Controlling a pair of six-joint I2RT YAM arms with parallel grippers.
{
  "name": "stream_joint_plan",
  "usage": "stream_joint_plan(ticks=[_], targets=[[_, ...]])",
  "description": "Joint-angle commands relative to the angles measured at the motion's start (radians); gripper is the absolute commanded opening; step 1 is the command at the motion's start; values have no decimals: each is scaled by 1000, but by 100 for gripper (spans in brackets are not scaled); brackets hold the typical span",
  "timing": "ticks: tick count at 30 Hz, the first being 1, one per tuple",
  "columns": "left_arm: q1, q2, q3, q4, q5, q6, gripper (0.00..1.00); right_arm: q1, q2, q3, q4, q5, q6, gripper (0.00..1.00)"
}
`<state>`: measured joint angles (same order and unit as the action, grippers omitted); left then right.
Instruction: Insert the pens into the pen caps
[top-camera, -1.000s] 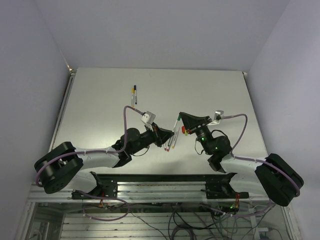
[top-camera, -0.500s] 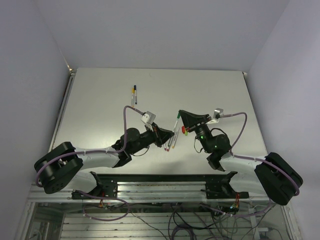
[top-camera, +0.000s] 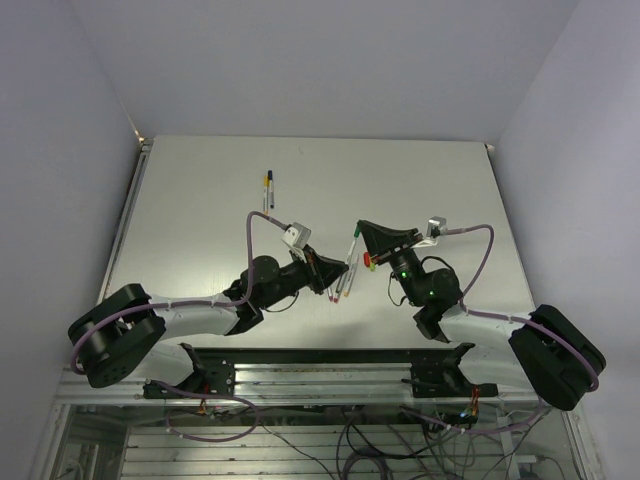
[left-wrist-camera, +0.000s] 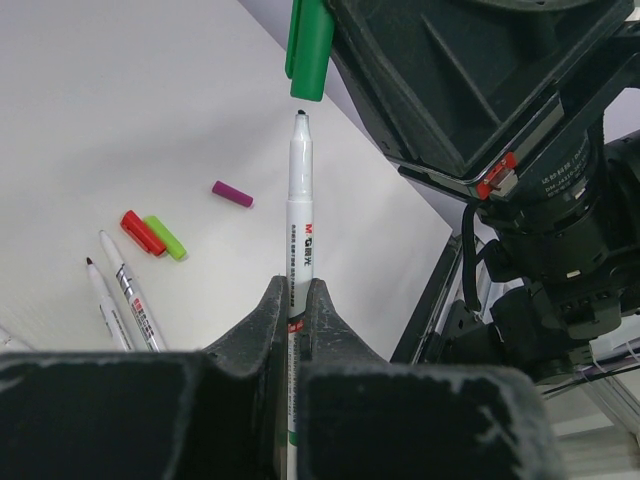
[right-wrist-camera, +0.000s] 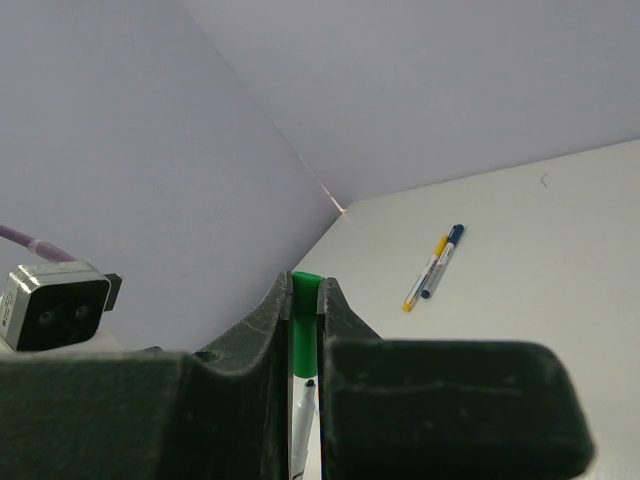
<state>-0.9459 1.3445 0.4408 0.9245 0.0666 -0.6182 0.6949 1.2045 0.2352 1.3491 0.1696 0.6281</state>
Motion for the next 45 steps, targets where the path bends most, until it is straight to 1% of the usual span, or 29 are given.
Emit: stream_joint_plan(ticks=[1,14,23,26,32,35,39,45], targets=[[2,-21,10,61,9,2,7,-2,3,-8,22,-7,-1,0],[2,-16,7,75,-3,0,7,-2,-3,-24,12,-21,9,0],[2,-12,0,104,-25,1,7,-2,3,-49,26,-48,67,0],[2,-6,-5,127,-33,2,7,-3,11,-50,22,-76,96,0],[2,6,-16,192,-62,2,7,-3,73,-30,8,-188,134,0],[2,-1,-6,173,-88,25,7,-2,98,-10,-41,-246,138,0],[2,-21,11,129,-139,64,7,-3,102,10,-141,-279,134,0],[5,-31,17,155,-216,107,7,2,95,32,-271,-317,106,0]])
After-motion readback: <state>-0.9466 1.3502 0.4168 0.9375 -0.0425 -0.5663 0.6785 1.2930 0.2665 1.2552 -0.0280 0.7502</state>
